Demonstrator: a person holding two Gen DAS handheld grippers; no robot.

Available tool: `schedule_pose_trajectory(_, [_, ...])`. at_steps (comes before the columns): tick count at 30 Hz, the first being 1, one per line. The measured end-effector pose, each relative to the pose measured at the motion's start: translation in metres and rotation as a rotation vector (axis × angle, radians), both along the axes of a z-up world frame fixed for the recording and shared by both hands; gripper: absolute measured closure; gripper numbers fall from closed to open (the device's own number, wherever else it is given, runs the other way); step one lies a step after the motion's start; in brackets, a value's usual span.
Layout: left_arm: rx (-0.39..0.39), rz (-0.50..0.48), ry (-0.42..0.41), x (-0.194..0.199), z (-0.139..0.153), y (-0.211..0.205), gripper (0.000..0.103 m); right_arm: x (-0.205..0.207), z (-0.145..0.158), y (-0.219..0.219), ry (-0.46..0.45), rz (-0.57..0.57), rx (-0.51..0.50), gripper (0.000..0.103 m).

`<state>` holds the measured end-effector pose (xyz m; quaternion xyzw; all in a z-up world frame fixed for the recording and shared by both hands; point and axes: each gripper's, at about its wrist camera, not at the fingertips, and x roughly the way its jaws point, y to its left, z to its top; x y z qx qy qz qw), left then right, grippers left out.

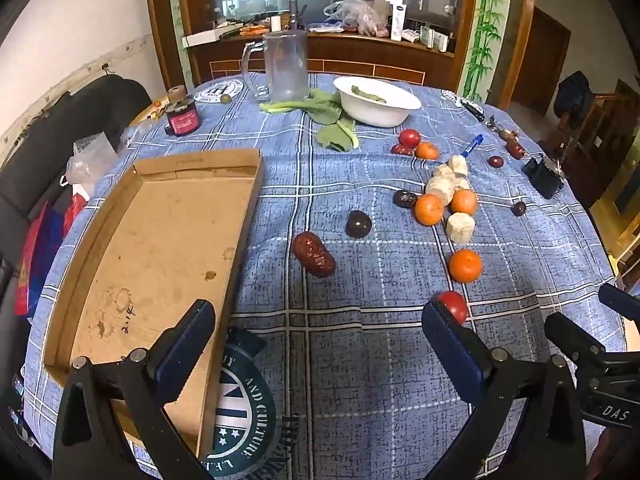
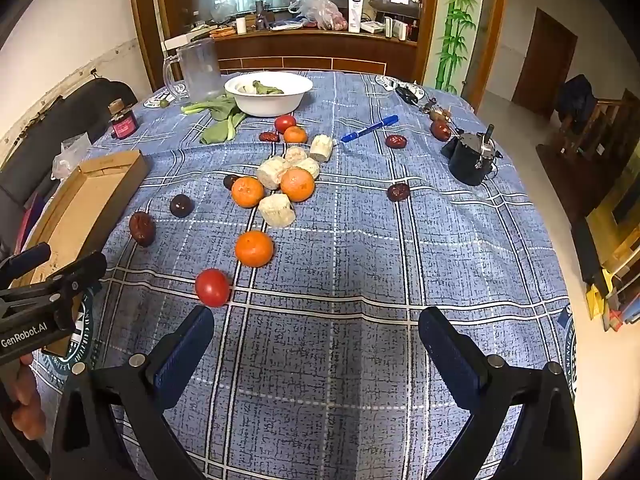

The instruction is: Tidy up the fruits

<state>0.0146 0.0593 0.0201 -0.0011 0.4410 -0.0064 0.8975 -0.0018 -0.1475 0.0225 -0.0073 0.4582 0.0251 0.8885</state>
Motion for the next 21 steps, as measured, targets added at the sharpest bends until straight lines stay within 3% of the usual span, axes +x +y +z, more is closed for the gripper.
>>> schedule_pose_trajectory(21, [-0.016, 0.0, -0.03, -0.008, 0.015, 0.006, 0.0, -0.008, 0.014, 0.006, -0.048, -0.014, -0.006, 0.001])
